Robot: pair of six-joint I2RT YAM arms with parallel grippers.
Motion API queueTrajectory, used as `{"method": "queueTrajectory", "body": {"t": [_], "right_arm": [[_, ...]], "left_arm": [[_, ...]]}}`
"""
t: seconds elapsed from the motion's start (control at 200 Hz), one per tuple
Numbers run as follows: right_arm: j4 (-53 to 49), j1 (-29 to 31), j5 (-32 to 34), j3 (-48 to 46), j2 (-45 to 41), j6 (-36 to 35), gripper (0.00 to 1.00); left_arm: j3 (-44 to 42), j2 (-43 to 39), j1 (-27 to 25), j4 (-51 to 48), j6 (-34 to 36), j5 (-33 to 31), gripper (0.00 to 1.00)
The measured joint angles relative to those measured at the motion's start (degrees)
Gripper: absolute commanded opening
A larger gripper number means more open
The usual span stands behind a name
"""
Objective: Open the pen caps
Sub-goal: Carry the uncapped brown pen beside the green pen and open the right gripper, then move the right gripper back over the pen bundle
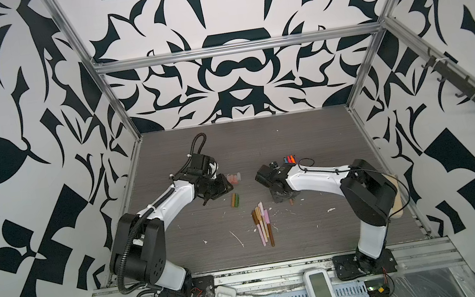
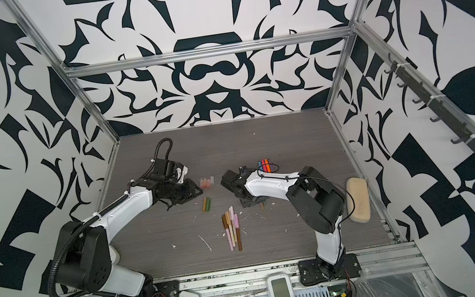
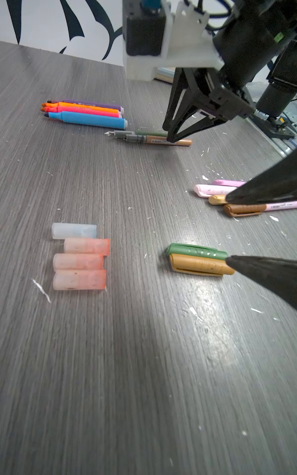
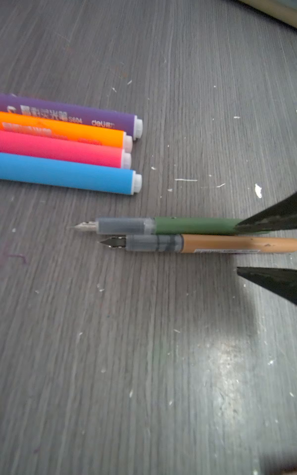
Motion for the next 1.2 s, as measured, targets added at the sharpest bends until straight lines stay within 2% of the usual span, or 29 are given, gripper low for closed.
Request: {"method": "queueTrajectory", "body": {"t": [0.205,0.41,0.545,0.65,0.82,0.925,1.2], "right_arm": [[0.2,0.6,-1.1,-0.1,-1.1,-0.1,0.23],[4.3,2.8,-6.0,-6.4,-10.8,0.3,0.21],[7.8,6.1,-11.4,-13.5,-17.9,2.6,0.19],[9.6,11.3,-14.6,-17.6,-21.1,6.4,0.19],[11.0,21.5,-15.9,-18.3,-21.2,12.9,0.18],[11.5,25.8,-15.9,-18.2,-19.9,16.8,0.18],[11.5,28.3,-14.7,-16.9,-14.0,21.2,0.18]], "left_arm": [[0.0,-0.1,0.0,0.0,0.0,0.0,0.37],[-0.3,-0.9,0.0,0.0,0.0,0.1,0.37],[-0.8,-1.0,0.0,0.0,-0.5,0.3,0.37],[-0.9,-1.0,0.0,0.2,-0.8,0.4,0.37],[-0.9,-1.0,0.0,0.5,-1.3,0.5,0.37],[-0.9,-1.0,0.0,0.8,-1.8,0.9,0.37],[-0.9,-1.5,0.0,1.1,-2.2,1.3,0.37]]}}
